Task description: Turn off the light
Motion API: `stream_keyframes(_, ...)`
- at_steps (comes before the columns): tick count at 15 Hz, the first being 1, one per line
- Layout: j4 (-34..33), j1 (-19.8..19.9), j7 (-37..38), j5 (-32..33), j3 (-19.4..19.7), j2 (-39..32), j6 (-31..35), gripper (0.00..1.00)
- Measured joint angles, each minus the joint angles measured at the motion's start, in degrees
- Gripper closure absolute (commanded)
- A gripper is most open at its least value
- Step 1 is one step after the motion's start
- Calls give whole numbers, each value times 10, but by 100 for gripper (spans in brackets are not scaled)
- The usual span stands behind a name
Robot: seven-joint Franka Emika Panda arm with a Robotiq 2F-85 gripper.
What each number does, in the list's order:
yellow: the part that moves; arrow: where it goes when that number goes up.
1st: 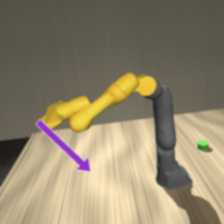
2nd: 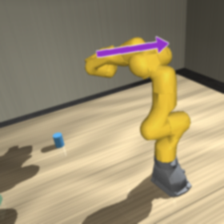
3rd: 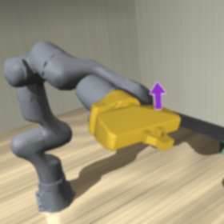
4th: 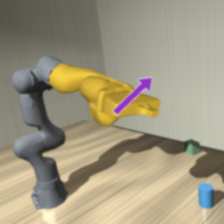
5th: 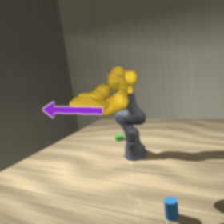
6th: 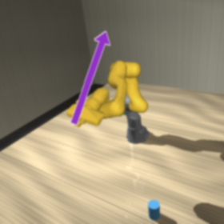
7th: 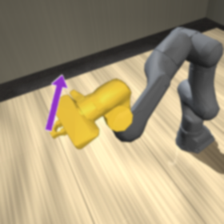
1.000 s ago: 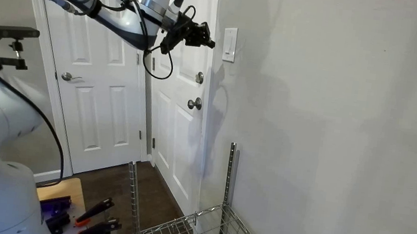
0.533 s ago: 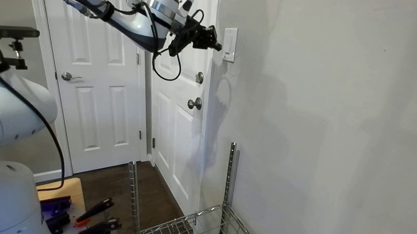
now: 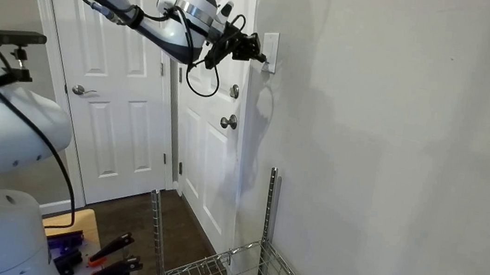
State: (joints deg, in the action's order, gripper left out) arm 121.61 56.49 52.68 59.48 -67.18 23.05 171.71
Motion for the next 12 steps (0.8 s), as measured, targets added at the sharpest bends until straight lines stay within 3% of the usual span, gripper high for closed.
stream_keyframes(5, -17, 44, 5, 0, -42, 1, 0, 94)
stream_keyframes(10, -19, 57, 20, 0, -52, 16, 0, 95)
stream_keyframes(11, -18, 58, 23, 0, -52, 18, 0, 75)
stream_keyframes(12, -18, 58, 25, 0, -52, 19, 0, 94)
